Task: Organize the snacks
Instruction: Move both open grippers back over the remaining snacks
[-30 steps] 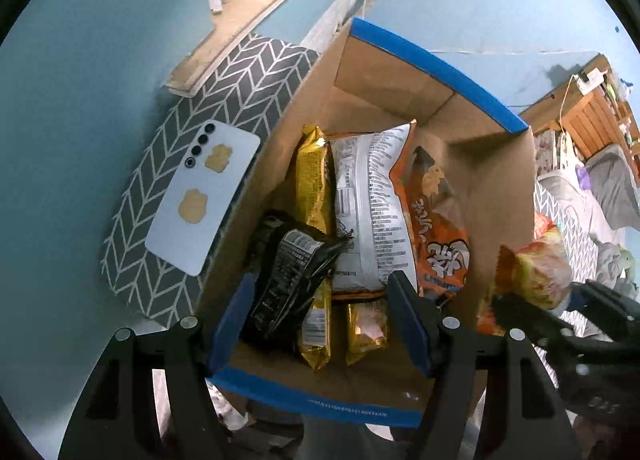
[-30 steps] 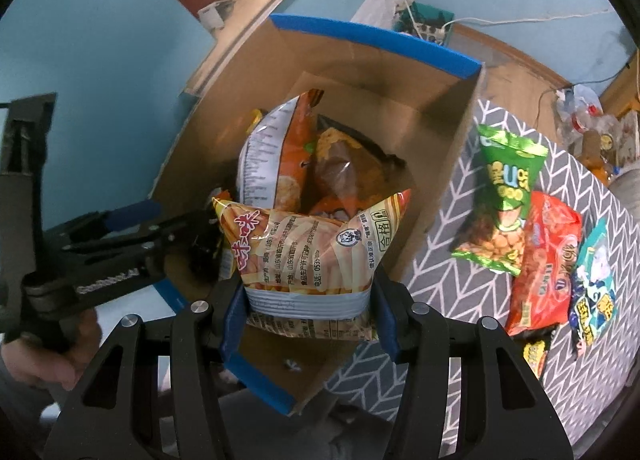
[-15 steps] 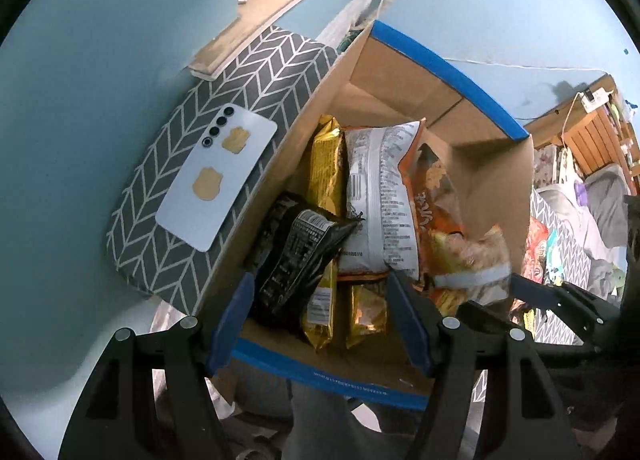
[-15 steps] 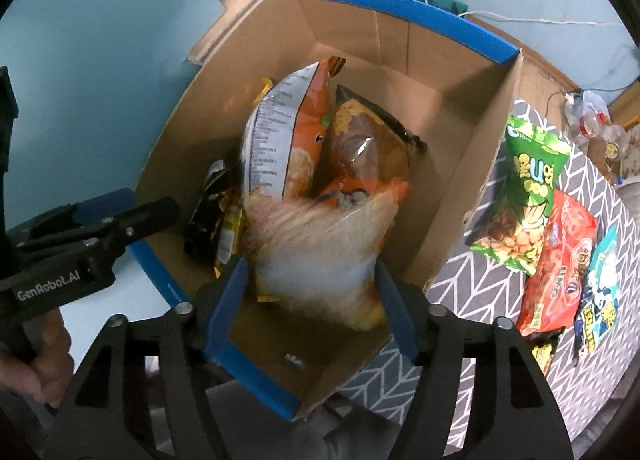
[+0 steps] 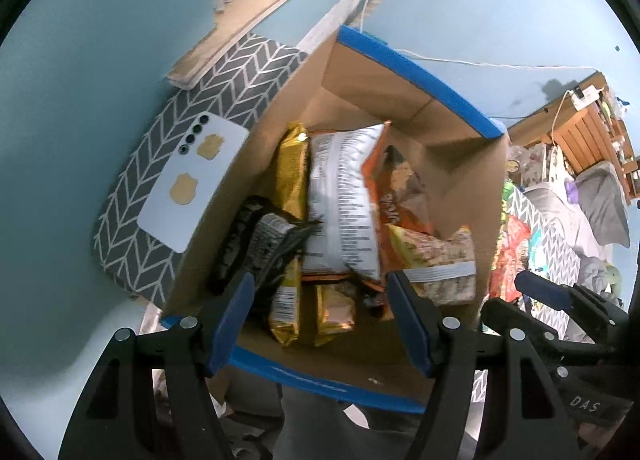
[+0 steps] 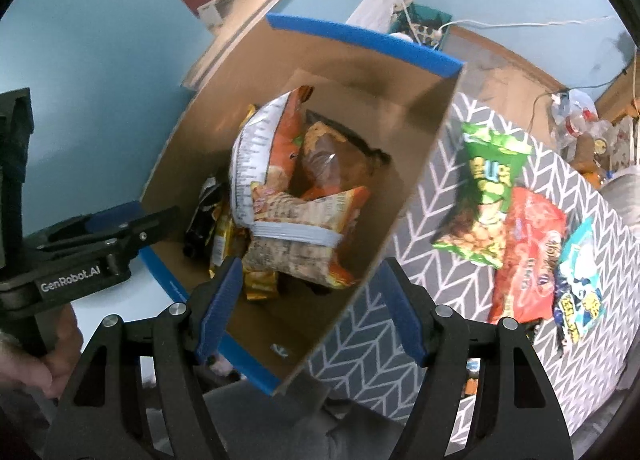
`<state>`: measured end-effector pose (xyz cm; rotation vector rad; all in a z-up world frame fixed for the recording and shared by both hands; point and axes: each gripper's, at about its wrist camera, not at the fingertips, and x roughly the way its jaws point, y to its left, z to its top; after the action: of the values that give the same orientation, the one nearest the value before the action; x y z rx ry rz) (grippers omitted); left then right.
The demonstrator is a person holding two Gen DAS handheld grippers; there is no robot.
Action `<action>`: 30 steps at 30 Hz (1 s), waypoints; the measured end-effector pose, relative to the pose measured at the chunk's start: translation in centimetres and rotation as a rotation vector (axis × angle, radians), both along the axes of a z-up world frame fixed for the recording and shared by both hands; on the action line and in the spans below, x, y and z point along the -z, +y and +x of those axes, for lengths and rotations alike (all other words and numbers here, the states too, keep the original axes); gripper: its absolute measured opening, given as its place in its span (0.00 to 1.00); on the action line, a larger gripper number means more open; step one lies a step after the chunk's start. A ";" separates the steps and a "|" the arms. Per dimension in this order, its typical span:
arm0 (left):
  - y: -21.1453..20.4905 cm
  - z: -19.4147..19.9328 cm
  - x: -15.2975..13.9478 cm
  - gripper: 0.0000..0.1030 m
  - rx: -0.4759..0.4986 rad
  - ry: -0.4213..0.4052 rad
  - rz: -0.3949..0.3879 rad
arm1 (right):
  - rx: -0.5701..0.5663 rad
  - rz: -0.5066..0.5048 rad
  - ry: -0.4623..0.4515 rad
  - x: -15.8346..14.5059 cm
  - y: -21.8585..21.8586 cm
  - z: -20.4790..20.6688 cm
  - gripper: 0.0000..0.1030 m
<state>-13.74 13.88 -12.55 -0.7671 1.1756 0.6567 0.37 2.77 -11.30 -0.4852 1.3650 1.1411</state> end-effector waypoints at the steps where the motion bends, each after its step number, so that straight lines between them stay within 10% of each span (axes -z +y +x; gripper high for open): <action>1: -0.3 0.3 -0.2 0.68 0.004 -0.004 0.000 | 0.007 0.004 -0.004 -0.2 -0.4 0.3 0.69; 30: -13.4 13.8 -0.5 0.68 0.315 -0.011 -0.005 | 0.194 -0.046 -0.103 1.3 -14.8 14.1 0.69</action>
<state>0.08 0.52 -12.05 -0.5725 1.2547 0.3874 14.51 -12.01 -12.58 -0.4290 1.3209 0.9165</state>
